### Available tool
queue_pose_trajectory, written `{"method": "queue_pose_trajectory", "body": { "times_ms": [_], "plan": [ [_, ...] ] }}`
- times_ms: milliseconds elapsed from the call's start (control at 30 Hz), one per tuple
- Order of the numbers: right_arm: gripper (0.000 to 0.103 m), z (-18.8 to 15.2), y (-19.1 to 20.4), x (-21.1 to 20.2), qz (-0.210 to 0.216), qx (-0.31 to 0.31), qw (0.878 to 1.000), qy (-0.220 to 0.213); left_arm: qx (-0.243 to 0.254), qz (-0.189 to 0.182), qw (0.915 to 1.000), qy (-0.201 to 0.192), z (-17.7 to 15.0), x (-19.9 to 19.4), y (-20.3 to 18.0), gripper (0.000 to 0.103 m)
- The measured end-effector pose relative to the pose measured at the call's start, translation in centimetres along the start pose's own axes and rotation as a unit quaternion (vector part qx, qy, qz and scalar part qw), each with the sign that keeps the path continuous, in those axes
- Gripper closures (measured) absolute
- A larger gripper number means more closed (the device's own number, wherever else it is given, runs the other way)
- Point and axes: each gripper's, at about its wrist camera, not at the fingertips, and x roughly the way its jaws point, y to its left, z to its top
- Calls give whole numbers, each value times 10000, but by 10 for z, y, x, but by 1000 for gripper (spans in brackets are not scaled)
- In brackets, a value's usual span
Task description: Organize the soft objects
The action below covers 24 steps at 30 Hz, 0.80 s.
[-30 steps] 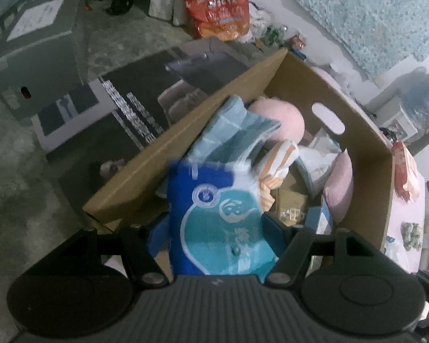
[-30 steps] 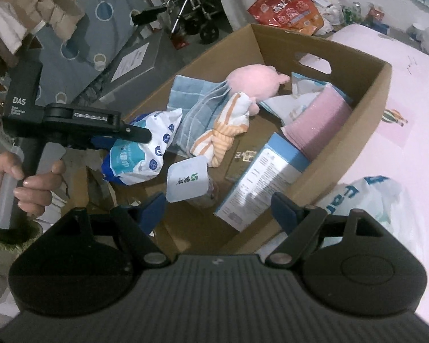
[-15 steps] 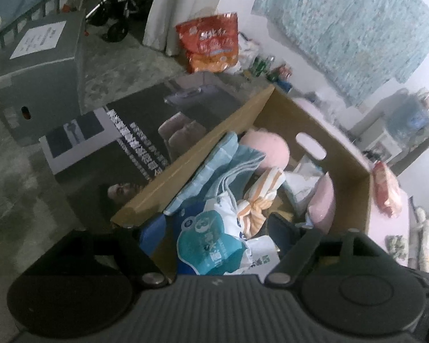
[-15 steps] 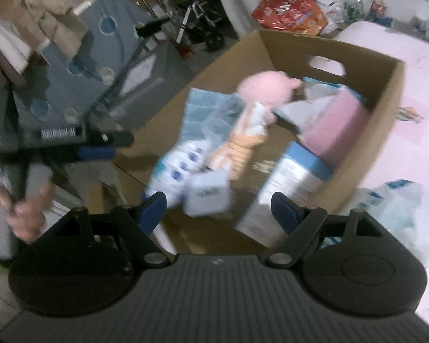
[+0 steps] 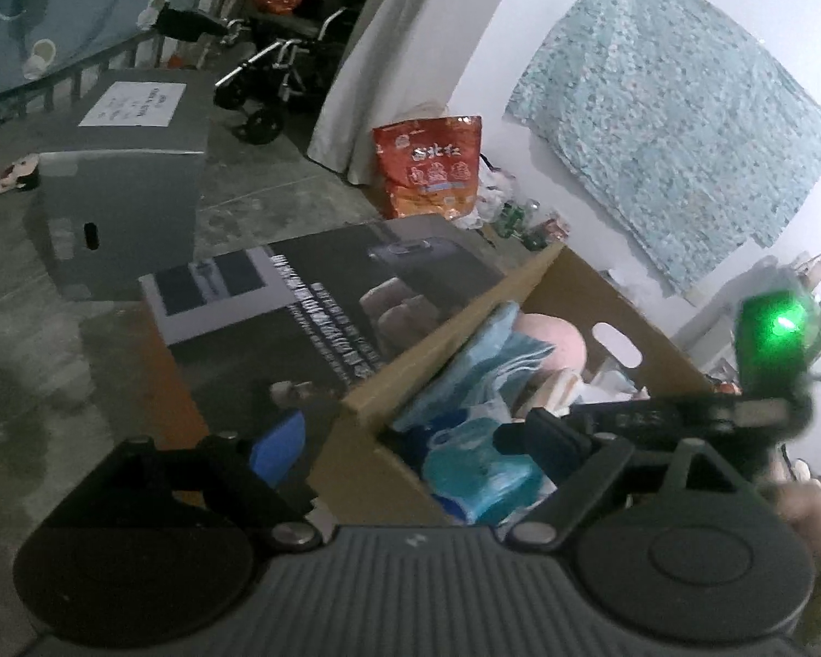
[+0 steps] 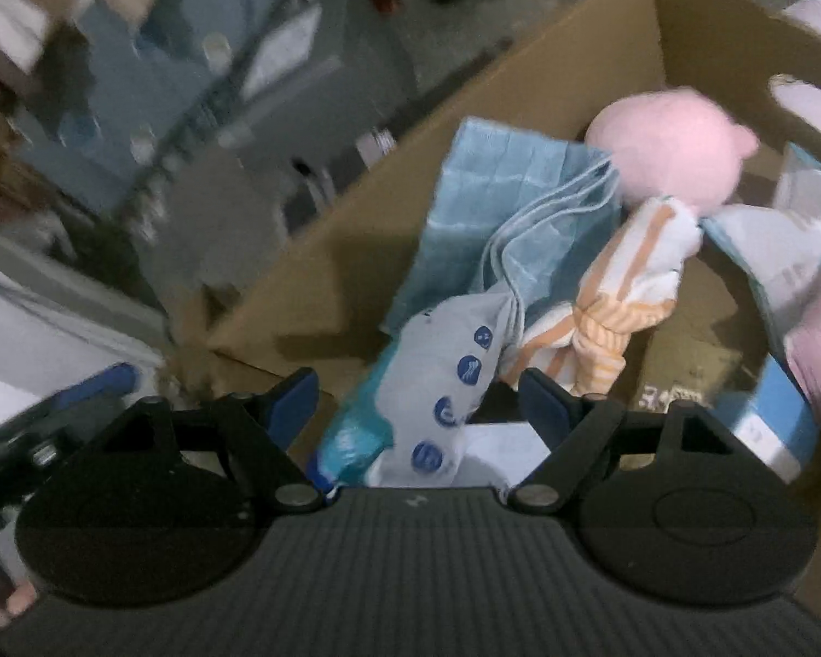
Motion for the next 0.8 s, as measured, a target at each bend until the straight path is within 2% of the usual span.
{"method": "queue_pose_trajectory", "body": {
  "times_ms": [133, 267, 400, 600, 733, 800],
  "plan": [
    [24, 8, 9, 27, -242, -260, 9982, 476, -244, 174, 9995, -138, -6, -4, 24, 14],
    [42, 5, 17, 37, -183, -525, 9966, 609, -485, 247, 9985, -24, -12, 0, 48, 14],
    [53, 0, 31, 32, -312, -1108, 9921, 497, -635, 282, 9975, 132, -18, 6, 63, 14],
    [57, -4, 50, 12, -465, -2178, 9738, 463, -767, 319, 9965, 131, -22, 5, 76, 14],
    [57, 4, 55, -4, -249, -2689, 9623, 316, -767, 323, 9965, 121, -22, 5, 77, 14],
    [57, 2, 61, -3, -157, -3049, 9521, 195, -767, 330, 9964, 136, -22, 5, 77, 14]
  ]
}}
